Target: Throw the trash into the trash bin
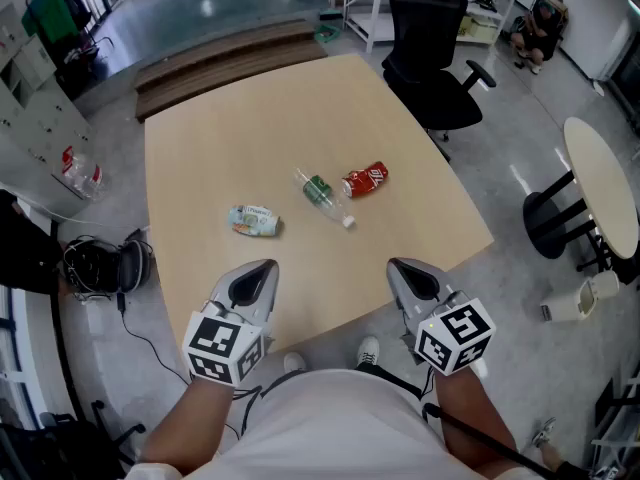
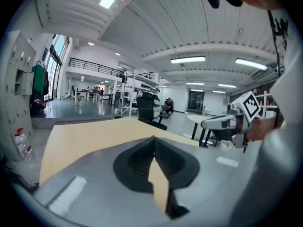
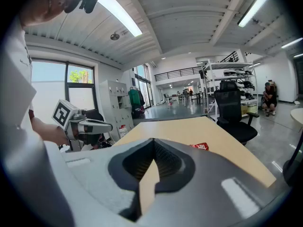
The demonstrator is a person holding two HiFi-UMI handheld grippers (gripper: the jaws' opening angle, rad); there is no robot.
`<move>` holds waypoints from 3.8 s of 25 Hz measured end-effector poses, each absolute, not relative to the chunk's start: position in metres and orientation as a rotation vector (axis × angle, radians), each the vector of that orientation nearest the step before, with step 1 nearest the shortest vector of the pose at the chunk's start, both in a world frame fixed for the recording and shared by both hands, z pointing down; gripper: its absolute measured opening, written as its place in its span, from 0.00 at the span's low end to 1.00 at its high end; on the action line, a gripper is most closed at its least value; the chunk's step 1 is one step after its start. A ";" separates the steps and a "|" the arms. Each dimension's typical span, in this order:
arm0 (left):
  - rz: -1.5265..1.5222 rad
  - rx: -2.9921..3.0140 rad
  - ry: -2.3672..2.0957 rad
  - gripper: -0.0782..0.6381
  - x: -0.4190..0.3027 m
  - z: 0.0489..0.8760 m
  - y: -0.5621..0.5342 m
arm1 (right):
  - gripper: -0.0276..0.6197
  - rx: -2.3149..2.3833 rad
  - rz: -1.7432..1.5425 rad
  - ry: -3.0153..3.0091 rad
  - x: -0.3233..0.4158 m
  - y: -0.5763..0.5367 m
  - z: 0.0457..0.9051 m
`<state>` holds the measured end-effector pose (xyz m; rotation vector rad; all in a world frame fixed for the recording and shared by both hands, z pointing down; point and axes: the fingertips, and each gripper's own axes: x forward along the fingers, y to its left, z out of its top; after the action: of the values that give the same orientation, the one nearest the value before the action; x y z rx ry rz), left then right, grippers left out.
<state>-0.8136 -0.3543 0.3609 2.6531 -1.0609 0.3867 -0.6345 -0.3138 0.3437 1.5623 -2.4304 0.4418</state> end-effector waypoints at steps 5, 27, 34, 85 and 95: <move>0.408 2.663 -1.061 0.12 -0.813 0.364 -0.355 | 0.04 1.570 0.444 -2.425 -0.631 -0.315 0.346; 0.553 2.540 -1.104 0.12 -0.814 0.407 -0.341 | 0.26 1.330 0.399 -2.211 -0.626 -0.392 0.459; 0.578 2.447 -1.168 0.12 -0.822 0.421 -0.335 | 0.31 1.286 0.439 -2.159 -0.622 -0.440 0.508; 0.588 2.579 -0.933 0.12 -0.829 0.414 -0.311 | 0.29 1.506 0.524 -2.043 -0.608 -0.403 0.488; 0.603 2.793 -0.466 0.12 -0.745 0.408 -0.290 | 0.29 1.848 0.583 -1.883 -0.545 -0.294 0.444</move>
<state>-0.7449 -0.2899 0.4080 2.7926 -0.4660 0.6032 -0.5454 -0.2942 0.4436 1.8476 -1.8831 0.5826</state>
